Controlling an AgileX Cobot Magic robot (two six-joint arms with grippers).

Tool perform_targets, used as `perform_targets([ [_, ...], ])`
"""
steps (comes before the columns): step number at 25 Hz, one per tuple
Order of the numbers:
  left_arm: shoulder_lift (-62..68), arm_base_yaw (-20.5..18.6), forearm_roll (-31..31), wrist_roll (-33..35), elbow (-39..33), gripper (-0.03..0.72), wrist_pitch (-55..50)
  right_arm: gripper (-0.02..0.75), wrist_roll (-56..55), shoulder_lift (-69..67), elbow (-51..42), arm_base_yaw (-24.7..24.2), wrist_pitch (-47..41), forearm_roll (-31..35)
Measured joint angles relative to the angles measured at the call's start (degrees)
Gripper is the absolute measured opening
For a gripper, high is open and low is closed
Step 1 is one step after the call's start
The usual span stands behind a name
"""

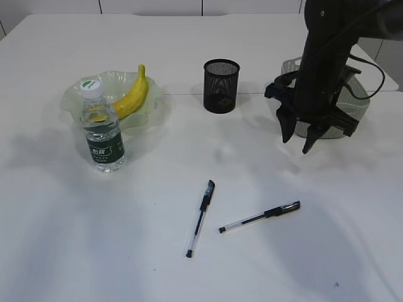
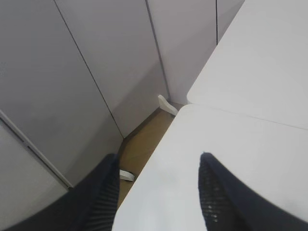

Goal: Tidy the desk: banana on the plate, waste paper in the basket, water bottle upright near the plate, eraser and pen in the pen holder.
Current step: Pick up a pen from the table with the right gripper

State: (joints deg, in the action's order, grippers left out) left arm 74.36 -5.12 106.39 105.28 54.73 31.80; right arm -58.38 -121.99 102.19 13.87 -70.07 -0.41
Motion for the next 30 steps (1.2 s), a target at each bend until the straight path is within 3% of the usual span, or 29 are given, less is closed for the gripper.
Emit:
perform_targets([
  [8, 0.0, 0.0, 0.0, 0.0, 0.0, 0.37, 0.08, 0.323, 6.95, 0.44, -4.71, 0.0, 0.0, 5.26],
  [15, 0.0, 0.04, 0.0, 0.0, 0.0, 0.37, 0.08, 0.323, 5.44, 2.91, -5.48, 0.0, 0.1, 6.46],
  [21, 0.0, 0.13, 0.0, 0.0, 0.0, 0.37, 0.12, 0.341, 3.64, 5.49, -12.04, 0.0, 0.21, 7.83],
  [30, 0.0, 0.13, 0.0, 0.0, 0.0, 0.37, 0.12, 0.302, 2.19, 7.56, -18.77, 0.0, 0.33, 7.95],
])
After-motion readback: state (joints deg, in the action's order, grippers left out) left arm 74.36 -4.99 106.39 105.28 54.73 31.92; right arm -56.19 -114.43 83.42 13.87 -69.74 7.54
